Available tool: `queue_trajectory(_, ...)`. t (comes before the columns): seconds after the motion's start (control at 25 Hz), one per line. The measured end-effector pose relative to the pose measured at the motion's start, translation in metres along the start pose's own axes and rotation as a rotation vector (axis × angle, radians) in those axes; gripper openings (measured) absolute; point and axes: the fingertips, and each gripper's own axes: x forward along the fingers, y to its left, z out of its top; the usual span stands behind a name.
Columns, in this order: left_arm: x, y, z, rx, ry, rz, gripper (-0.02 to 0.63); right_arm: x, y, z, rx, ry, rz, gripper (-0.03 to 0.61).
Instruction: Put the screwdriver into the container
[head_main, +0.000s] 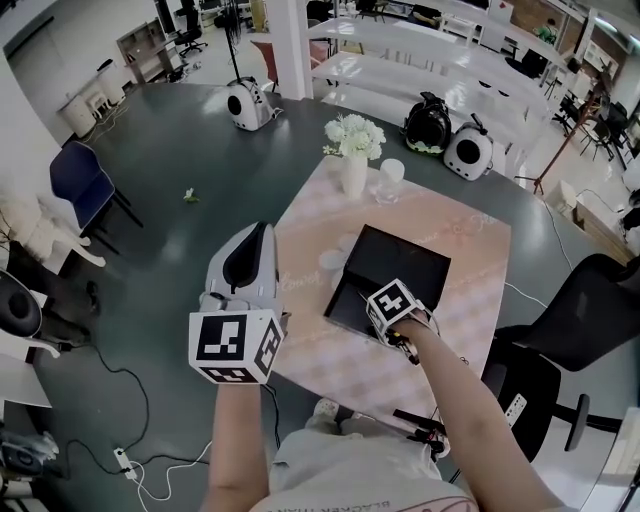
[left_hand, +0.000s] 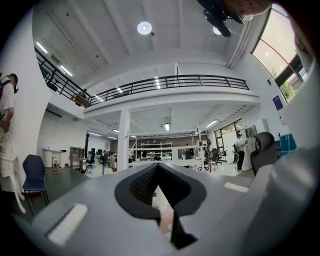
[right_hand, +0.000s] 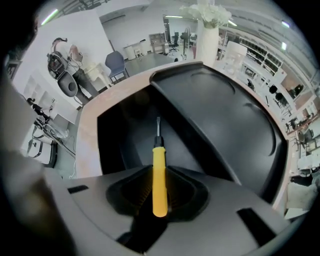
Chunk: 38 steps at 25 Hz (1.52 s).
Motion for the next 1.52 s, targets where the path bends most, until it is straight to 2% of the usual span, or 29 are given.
queue_trajectory(0.12,0.0,0.001,0.0,0.003,0.0,0.0,0.008,0.004,0.0,-0.002,-0.005,0.006,-0.001,0.089)
queue_trajectory(0.32,0.003,-0.003,0.005,0.005,-0.006,-0.014,0.008,-0.002,0.003,-0.002,-0.017,-0.009,0.011,0.149)
queue_trajectory(0.64,0.011,-0.021,0.014,-0.004,-0.036,-0.061,0.008,-0.065,0.004,0.027,-0.034,-0.188,0.025,0.167)
queue_trajectory(0.8,0.014,-0.037,0.022,-0.002,-0.054,-0.099,0.008,-0.118,0.001,0.042,-0.03,-0.32,-0.001,0.158)
queue_trajectory(1.04,0.017,-0.056,0.036,0.003,-0.086,-0.148,0.008,-0.217,-0.005,0.062,-0.022,-0.573,-0.101,0.052)
queue_trajectory(1.2,0.018,-0.069,0.048,0.008,-0.113,-0.176,0.008,-0.288,-0.005,0.069,-0.024,-0.775,-0.176,0.008)
queue_trajectory(1.36,0.017,-0.082,0.059,0.02,-0.141,-0.205,0.008,-0.357,0.0,0.066,-0.012,-1.0,-0.242,0.005)
queue_trajectory(1.52,0.013,-0.09,0.075,0.032,-0.176,-0.222,0.008,-0.417,0.009,0.055,-0.051,-1.182,-0.355,0.005)
